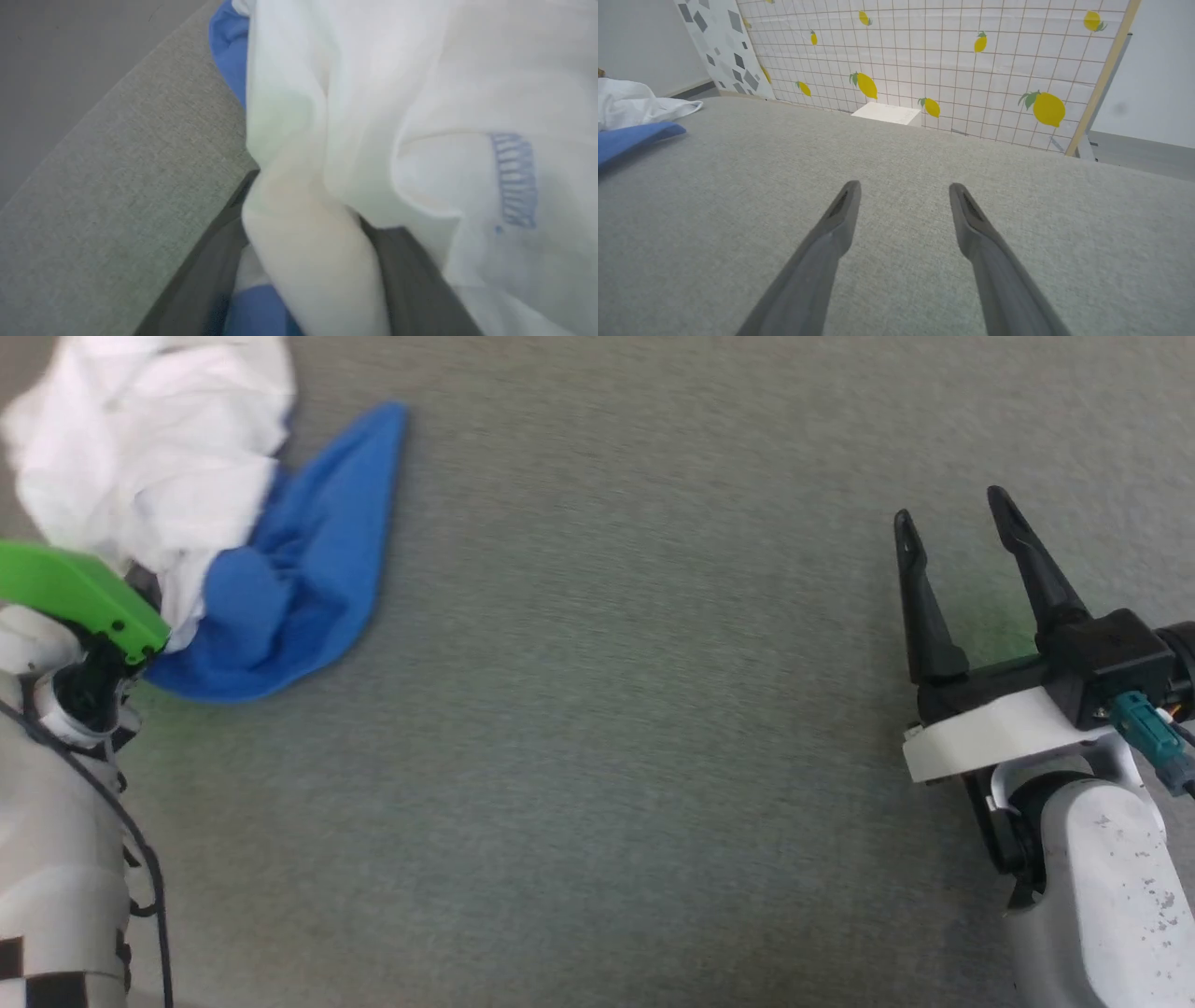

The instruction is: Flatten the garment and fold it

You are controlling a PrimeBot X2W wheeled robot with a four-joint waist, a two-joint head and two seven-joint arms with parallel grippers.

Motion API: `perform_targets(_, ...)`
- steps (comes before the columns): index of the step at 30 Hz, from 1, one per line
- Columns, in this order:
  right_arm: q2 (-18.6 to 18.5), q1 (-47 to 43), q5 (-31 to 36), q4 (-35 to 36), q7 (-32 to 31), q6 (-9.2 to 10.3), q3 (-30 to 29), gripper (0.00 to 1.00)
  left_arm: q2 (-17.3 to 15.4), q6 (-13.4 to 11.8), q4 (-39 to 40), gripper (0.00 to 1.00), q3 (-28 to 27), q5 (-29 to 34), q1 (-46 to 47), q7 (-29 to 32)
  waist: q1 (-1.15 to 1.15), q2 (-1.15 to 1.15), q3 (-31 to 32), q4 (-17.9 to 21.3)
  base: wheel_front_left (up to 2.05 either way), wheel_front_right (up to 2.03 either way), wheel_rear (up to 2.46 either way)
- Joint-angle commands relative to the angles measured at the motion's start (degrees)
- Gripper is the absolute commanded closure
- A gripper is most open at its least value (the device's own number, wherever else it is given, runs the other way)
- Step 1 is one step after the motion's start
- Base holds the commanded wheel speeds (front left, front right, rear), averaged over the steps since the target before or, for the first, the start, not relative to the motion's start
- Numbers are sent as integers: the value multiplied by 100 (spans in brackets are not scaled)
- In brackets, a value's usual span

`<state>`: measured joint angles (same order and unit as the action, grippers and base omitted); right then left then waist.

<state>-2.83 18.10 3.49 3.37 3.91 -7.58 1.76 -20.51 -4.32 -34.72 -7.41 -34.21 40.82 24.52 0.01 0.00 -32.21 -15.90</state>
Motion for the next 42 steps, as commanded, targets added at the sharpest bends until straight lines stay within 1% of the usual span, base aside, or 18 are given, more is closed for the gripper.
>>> perform_targets(1,-5,99,-20,-43,64,9,-11,0,24,-84,-72,0,8,-73,-174,237,-1,0,-556,587,0,0,0)
perform_targets(3,-5,88,-42,-108,103,9,-39,0,60,-137,-139,0,39,-172,-301,657,-1,0,-486,585,0,0,0)
perform_targets(6,-5,49,-100,-220,168,9,-81,0,164,-90,-89,0,118,-363,-464,1256,-1,0,-282,541,0,0,0)
perform_targets(7,-5,26,-125,-273,199,9,-90,0,176,7,-2,52,184,-406,-532,1431,-1,0,-156,516,0,0,0)
perform_targets(8,-5,5,-152,-314,216,9,-91,0,138,69,82,78,219,-406,-587,1502,-1,0,-60,500,0,0,0)
perform_targets(9,-5,-15,-187,-374,244,9,-88,0,44,122,210,100,241,-339,-632,1426,-1,0,86,482,0,0,0)
perform_targets(10,-5,-36,-220,-420,264,9,-82,0,-44,132,309,100,243,-253,-662,1288,-1,0,204,473,0,0,0)
perform_targets(12,-5,-108,-297,-536,319,9,-87,0,-210,111,498,100,228,-26,-682,826,-1,0,529,447,0,0,0)
perform_targets(17,-5,-402,-539,-833,461,9,-164,0,-625,-15,863,100,316,831,-459,-852,-1,0,1412,427,0,0,0)
perform_targets(19,-5,-543,-644,-934,519,9,-218,0,-680,26,975,100,429,1051,-308,-1315,-1,0,1758,445,0,0,0)
perform_targets(22,-5,-746,-789,-1049,578,9,-290,0,-755,100,1160,100,647,1358,-61,-1804,-1,0,2158,510,0,0,0)
perform_targets(24,-5,-880,-874,-1107,608,9,-337,0,-725,137,1328,100,810,1519,134,-2070,-1,0,2371,581,0,0,0)
perform_targets(28,-5,-1108,-1007,-1199,657,9,-444,0,-470,217,1697,100,1167,1697,509,-2410,-1,0,2707,781,0,0,0)
perform_targets(31,-5,-1239,-1056,-1236,670,9,-508,0,-202,301,1946,100,1446,1748,774,-2548,-1,0,2869,988,0,0,0)
perform_targets(37,-5,-1408,-1048,-1198,628,9,-579,0,439,437,2257,100,1908,1636,1163,-2616,-1,0,3018,1494,0,0,0)
perform_targets(42,-5,-1494,-1030,-1099,553,9,-618,0,950,563,2258,100,2297,1478,1181,-2560,-1,0,3001,1892,0,0,0)
